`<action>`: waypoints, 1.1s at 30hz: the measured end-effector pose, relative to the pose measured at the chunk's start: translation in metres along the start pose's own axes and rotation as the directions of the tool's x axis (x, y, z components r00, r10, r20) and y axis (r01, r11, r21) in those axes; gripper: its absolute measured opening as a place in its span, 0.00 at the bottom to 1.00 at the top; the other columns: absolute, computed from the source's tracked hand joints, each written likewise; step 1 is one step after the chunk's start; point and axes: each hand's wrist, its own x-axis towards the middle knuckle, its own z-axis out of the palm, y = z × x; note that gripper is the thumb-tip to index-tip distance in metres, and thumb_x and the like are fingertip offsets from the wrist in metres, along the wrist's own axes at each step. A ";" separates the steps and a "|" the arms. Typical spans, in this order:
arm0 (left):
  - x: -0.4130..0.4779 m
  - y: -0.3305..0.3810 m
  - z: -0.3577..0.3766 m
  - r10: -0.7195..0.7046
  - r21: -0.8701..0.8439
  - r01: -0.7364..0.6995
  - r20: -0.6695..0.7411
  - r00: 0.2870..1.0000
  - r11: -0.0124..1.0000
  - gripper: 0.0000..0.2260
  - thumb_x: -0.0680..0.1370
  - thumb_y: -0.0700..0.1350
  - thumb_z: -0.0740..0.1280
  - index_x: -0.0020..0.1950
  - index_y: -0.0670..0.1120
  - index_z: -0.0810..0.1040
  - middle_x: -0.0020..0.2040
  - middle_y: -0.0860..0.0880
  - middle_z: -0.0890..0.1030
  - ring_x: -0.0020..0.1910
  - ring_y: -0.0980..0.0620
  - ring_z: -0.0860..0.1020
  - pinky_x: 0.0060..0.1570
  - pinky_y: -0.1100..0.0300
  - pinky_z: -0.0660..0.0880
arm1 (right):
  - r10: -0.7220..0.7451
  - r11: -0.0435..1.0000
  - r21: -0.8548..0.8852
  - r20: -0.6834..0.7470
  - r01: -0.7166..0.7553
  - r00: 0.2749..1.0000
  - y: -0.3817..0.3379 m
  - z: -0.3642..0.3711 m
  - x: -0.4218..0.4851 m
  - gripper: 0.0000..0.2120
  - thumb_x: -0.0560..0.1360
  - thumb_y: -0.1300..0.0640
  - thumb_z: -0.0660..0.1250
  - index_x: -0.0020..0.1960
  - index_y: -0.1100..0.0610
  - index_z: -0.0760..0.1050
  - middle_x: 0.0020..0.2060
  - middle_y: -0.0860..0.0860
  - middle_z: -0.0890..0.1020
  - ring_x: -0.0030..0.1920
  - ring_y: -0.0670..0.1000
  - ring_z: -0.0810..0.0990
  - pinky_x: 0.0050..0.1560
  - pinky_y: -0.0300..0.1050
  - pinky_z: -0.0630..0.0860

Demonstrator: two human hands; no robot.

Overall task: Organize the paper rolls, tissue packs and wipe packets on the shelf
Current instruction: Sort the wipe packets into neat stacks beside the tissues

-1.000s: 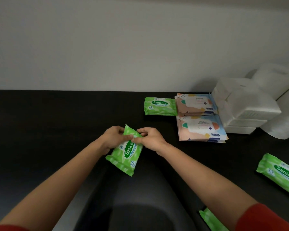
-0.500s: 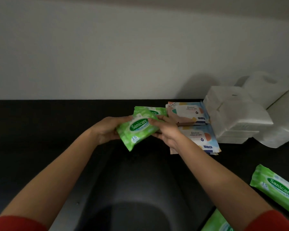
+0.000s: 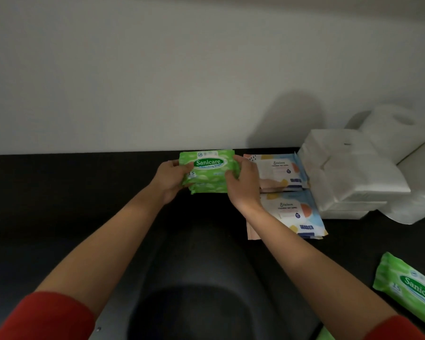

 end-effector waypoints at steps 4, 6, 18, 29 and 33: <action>0.011 0.005 0.012 0.019 0.046 -0.018 -0.031 0.999 0.999 0.07 0.79 0.36 0.63 0.56 0.36 0.75 0.43 0.44 0.81 0.36 0.52 0.81 0.31 0.61 0.80 | -0.136 0.980 -0.143 0.033 0.139 0.990 0.005 0.003 0.002 0.18 0.78 0.61 0.59 0.68 0.58 0.68 0.67 0.54 0.69 0.68 0.52 0.63 0.70 0.48 0.60; 0.013 0.003 0.016 0.015 0.063 -0.013 -0.026 1.000 0.998 0.07 0.79 0.36 0.63 0.55 0.34 0.76 0.43 0.44 0.81 0.33 0.53 0.81 0.31 0.62 0.80 | -0.163 0.963 -0.200 0.109 0.182 0.981 0.008 0.007 0.004 0.19 0.79 0.60 0.59 0.70 0.58 0.67 0.68 0.54 0.68 0.71 0.53 0.61 0.72 0.49 0.57; 0.025 -0.009 0.011 0.048 0.322 -0.012 -0.103 0.994 0.947 0.12 0.71 0.42 0.74 0.51 0.40 0.77 0.50 0.41 0.83 0.47 0.45 0.83 0.53 0.48 0.79 | -0.207 0.878 -0.389 0.219 0.280 0.954 0.023 0.017 0.003 0.21 0.79 0.62 0.58 0.72 0.56 0.65 0.72 0.52 0.64 0.74 0.52 0.57 0.76 0.45 0.42; 0.023 -0.011 0.004 0.119 0.525 -0.021 -0.152 0.981 0.851 0.22 0.69 0.50 0.77 0.59 0.42 0.79 0.52 0.47 0.82 0.51 0.50 0.81 0.57 0.51 0.77 | -0.241 0.838 -0.436 0.242 0.328 0.940 0.029 0.016 0.003 0.23 0.78 0.64 0.58 0.72 0.54 0.64 0.72 0.50 0.64 0.74 0.51 0.57 0.76 0.46 0.46; 0.027 -0.017 0.002 0.064 0.454 -0.005 -0.115 0.991 0.891 0.25 0.68 0.51 0.77 0.60 0.42 0.78 0.52 0.44 0.83 0.50 0.47 0.82 0.56 0.48 0.78 | -0.250 0.823 -0.453 0.251 0.342 0.935 0.029 0.016 0.003 0.23 0.78 0.63 0.59 0.73 0.54 0.63 0.72 0.51 0.63 0.74 0.51 0.57 0.76 0.47 0.45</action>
